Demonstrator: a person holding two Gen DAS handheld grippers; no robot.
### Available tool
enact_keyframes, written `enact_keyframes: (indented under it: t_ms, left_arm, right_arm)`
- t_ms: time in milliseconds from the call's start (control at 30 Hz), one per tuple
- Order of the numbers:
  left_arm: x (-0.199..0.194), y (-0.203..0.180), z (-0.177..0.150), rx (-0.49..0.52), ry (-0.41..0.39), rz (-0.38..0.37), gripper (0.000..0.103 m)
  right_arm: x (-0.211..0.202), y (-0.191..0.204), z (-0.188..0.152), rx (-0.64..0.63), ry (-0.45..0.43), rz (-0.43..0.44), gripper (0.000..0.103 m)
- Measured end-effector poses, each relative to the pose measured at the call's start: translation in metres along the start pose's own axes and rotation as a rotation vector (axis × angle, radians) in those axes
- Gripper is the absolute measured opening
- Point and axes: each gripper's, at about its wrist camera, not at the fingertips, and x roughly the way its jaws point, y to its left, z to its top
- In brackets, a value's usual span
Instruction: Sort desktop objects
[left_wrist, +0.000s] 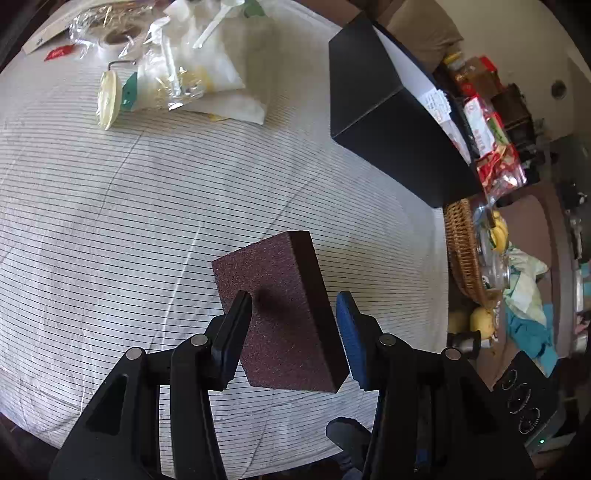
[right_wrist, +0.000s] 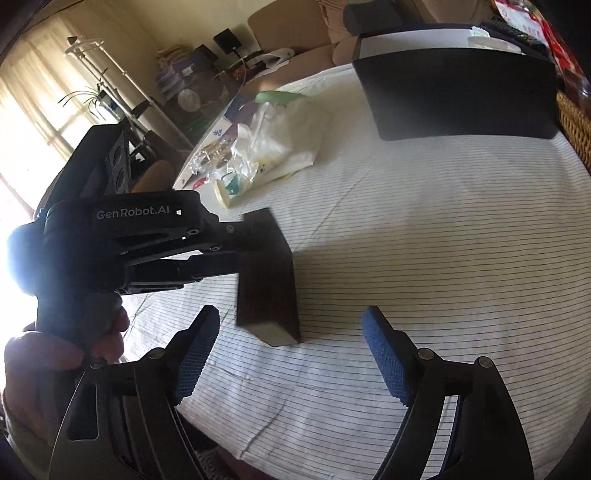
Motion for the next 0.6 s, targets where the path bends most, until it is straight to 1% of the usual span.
enact_keyframes:
  t_ms: [133,300,433,533,600]
  left_arm:
    - [-0.005,-0.002,-0.002,0.034,-0.019,0.043,0.046]
    - [-0.016,0.027,-0.002,-0.002,-0.034,0.077,0.046]
    - [-0.017,0.045,-0.006,-0.005,-0.022,0.103,0.047]
    - [-0.014,0.052,-0.009,-0.025,-0.015,0.083,0.051]
    - [-0.010,0.054,-0.011,-0.030,-0.010,0.066,0.055]
  right_arm:
    - [-0.005,-0.004,0.004,-0.018,-0.007,0.031,0.082]
    - [0.006,-0.003,0.010,-0.040,-0.004,0.047,0.082]
    - [0.009,-0.009,0.015,-0.038,-0.025,-0.015,0.082]
    - [0.016,-0.014,0.015,-0.040,-0.004,-0.035,0.082]
    - [0.024,-0.007,0.010,-0.090,0.011,-0.076,0.082]
